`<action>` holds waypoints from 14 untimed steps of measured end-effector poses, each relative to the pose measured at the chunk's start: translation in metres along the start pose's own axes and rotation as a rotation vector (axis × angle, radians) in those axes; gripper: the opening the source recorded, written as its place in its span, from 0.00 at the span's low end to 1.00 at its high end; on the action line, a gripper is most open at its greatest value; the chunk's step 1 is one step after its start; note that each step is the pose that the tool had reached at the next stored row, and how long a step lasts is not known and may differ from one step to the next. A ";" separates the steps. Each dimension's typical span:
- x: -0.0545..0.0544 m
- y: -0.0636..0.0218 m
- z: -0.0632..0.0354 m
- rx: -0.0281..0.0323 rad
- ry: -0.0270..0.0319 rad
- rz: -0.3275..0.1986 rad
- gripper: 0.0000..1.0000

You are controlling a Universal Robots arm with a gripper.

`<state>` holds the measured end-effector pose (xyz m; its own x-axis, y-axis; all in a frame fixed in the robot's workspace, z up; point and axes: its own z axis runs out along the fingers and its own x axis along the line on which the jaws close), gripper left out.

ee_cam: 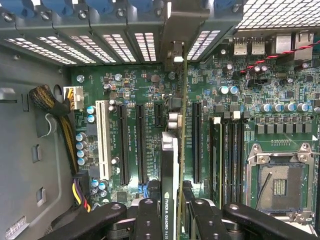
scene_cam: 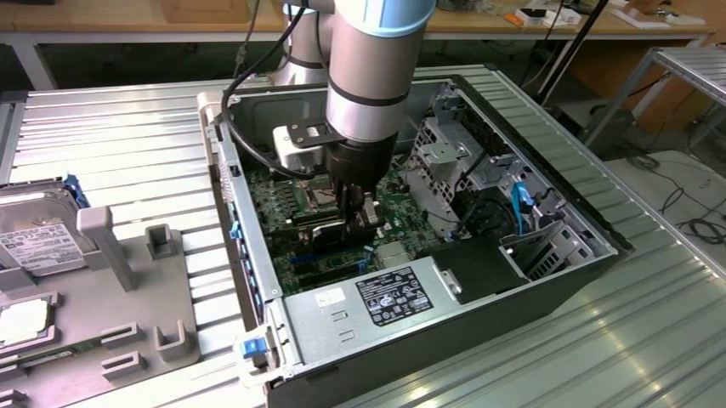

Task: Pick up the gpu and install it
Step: 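Insert the gpu into the slot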

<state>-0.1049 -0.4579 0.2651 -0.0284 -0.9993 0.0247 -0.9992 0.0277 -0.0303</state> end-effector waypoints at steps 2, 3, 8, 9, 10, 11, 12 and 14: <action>0.000 0.0000 0.0000 0.0001 -0.0001 0.000 0.27; 0.000 -0.0001 0.0001 0.0002 -0.0002 0.000 0.27; -0.004 0.0001 -0.0002 0.0002 -0.0003 -0.008 0.27; -0.004 0.0001 -0.0002 0.0003 -0.0003 -0.007 0.27; -0.004 0.0001 -0.0002 0.0002 -0.0003 -0.007 0.27; -0.004 0.0001 -0.0002 0.0002 -0.0003 -0.008 0.27; -0.004 0.0001 -0.0001 0.0002 -0.0002 -0.007 0.27; -0.004 0.0001 0.0006 0.0003 -0.0004 -0.007 0.27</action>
<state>-0.1049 -0.4543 0.2644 -0.0209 -0.9995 0.0245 -0.9993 0.0202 -0.0304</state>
